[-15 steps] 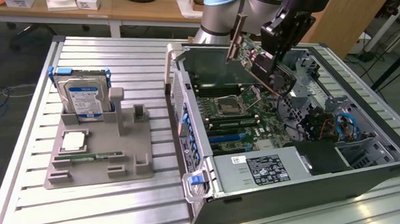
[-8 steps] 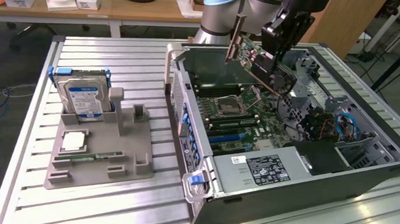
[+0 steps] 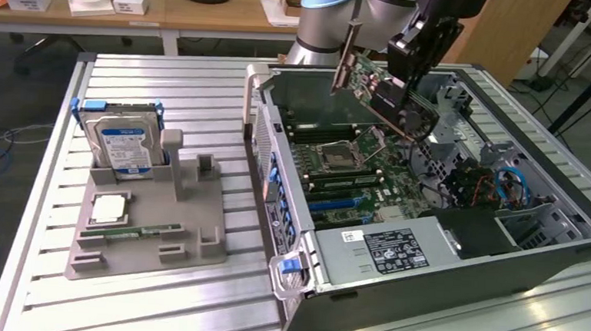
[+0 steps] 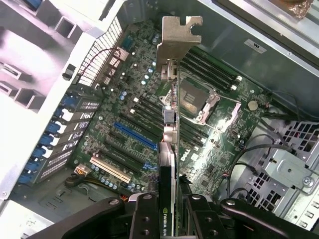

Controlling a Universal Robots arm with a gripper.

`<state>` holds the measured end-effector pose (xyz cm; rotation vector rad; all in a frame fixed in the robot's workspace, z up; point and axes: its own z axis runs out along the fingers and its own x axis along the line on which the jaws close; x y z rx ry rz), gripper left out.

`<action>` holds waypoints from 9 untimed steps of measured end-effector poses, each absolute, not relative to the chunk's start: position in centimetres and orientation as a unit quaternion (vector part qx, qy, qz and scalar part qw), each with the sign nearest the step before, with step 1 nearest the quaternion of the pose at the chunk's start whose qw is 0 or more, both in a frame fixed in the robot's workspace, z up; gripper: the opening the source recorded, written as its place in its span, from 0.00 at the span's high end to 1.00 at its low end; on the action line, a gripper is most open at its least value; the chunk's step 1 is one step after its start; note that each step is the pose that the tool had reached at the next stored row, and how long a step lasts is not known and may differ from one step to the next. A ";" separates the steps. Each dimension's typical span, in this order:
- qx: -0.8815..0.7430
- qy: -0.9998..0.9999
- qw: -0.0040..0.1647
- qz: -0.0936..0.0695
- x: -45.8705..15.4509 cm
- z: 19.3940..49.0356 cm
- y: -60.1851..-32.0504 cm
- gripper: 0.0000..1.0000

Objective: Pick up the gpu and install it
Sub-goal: 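Insert the gpu into the slot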

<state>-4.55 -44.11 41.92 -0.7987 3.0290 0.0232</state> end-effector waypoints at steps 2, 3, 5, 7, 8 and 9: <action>-0.262 0.965 0.004 0.007 -4.5 41.9 -44.1 0.74; -0.266 0.964 0.004 0.007 -4.5 41.9 -44.1 0.74; -0.275 0.961 0.004 0.007 -4.5 41.9 -44.1 0.74; -0.286 0.958 0.004 0.008 -4.5 41.9 -44.1 0.74; -0.291 0.957 0.004 0.008 -4.5 41.9 -44.1 0.74; -0.296 0.955 0.004 0.008 -4.5 41.9 -44.1 0.74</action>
